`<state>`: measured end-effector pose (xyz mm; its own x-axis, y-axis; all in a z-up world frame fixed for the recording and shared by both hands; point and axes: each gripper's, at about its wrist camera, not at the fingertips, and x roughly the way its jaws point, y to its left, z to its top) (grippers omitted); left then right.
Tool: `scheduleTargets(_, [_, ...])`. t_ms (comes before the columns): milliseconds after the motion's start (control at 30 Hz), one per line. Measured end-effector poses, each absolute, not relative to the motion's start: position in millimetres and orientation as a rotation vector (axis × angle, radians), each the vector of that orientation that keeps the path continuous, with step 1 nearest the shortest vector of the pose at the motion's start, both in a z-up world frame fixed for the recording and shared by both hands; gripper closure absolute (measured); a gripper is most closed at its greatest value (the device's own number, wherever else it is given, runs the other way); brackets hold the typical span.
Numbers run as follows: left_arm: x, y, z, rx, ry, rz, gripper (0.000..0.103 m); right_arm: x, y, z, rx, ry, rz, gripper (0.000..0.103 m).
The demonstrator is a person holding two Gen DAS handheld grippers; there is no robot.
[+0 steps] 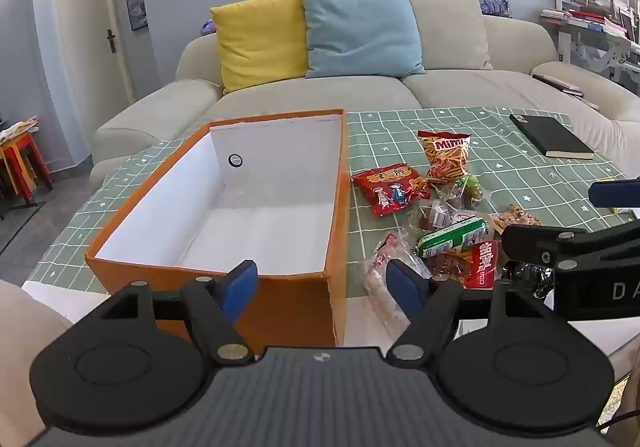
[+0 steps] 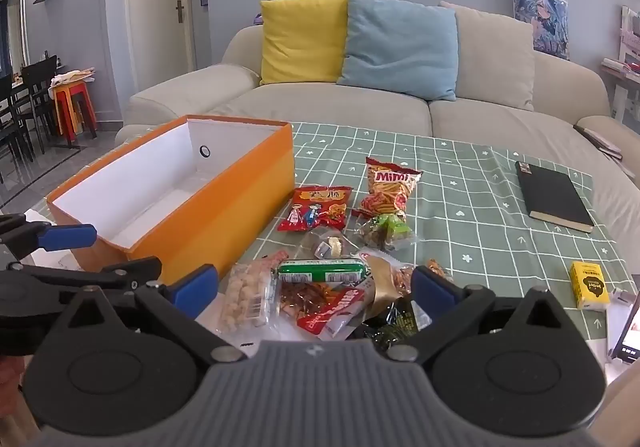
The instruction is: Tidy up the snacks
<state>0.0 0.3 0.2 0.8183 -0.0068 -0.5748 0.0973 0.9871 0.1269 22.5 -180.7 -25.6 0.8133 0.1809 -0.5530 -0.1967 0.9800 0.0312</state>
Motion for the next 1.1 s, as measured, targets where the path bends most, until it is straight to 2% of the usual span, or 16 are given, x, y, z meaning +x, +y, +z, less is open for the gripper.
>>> scheduleTargets(1100, [2.4, -0.8, -1.1, 0.154, 0.625, -0.055, 0.017, 22.5, -183.8, -29.6, -0.03, 0.602, 0.194, 0.004])
